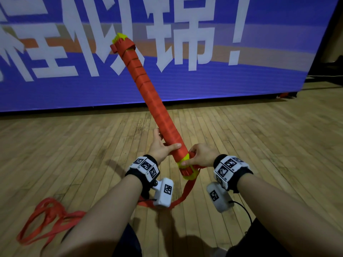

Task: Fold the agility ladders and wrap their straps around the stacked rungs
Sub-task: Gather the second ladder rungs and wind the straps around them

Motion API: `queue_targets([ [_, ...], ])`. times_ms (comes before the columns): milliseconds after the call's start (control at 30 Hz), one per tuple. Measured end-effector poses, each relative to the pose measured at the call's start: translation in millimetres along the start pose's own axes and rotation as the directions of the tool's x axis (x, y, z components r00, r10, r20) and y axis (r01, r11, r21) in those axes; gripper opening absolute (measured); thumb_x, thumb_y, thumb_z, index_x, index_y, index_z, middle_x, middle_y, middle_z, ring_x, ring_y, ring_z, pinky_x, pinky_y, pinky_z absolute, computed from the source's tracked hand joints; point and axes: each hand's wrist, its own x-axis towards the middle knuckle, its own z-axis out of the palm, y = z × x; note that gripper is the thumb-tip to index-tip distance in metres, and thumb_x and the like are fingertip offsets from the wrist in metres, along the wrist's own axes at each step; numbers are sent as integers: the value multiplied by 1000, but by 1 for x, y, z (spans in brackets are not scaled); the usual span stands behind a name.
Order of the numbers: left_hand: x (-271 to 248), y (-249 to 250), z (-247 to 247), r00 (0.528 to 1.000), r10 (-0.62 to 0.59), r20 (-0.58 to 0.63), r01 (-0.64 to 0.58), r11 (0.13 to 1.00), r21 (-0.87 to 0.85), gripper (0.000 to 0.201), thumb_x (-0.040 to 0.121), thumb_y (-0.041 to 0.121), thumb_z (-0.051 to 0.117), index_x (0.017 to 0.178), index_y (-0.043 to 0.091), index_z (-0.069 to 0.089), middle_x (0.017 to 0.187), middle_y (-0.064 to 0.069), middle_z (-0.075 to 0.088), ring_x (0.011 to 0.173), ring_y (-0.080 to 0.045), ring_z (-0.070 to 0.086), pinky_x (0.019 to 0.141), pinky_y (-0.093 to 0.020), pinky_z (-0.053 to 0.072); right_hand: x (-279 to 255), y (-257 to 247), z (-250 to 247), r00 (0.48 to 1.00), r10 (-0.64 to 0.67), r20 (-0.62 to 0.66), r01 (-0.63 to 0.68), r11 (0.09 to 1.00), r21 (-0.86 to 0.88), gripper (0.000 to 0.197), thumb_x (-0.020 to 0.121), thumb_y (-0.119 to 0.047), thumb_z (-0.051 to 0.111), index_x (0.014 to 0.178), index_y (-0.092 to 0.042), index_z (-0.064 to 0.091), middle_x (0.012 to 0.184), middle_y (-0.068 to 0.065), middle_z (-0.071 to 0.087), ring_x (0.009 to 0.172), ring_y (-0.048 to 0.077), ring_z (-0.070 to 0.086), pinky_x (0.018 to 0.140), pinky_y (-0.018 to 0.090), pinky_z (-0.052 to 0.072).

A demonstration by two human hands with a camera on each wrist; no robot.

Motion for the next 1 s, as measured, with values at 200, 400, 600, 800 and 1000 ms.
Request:
queue_targets([
  [200,3,1,1,999,-37,0,37,999,-35,75,74,-1,76,125,24,27,120,-12,53,107,-26,59,88,-51,54,0,-3,2,997,-48,-61,45,998,-46,29,74,-39,78,71,-27,51,76,-5,61,74,12,62,69,28,54],
  [400,1,3,0,994,-69,80,76,993,-92,66,80,-9,67,130,18,34,116,-8,58,110,-24,60,74,-29,55,0,2,-3,994,-79,-69,82,996,43,24,77,-28,78,76,-20,56,70,-8,57,60,3,55,49,15,39],
  [600,2,1,-2,992,-72,102,77,996,-49,73,79,-5,69,141,10,33,135,-7,47,114,-20,55,88,-37,53,0,5,-4,993,-70,-97,78,994,79,29,73,-25,81,92,-13,61,81,-3,60,79,14,62,66,25,53],
  [800,-2,2,1,995,-58,80,61,998,-31,71,80,-3,70,136,19,32,120,1,50,104,-17,58,83,-40,54,5,8,0,997,27,-77,-27,1000,0,33,72,-38,80,85,-16,60,79,-2,63,76,13,63,66,26,52],
  [1000,-2,1,1,998,-20,58,17,999,49,71,74,0,77,123,27,34,113,-3,54,96,-19,62,76,-41,57,4,7,3,998,-39,-54,41,998,44,17,79,-26,76,83,-12,68,77,-1,67,67,7,63,66,23,53],
])
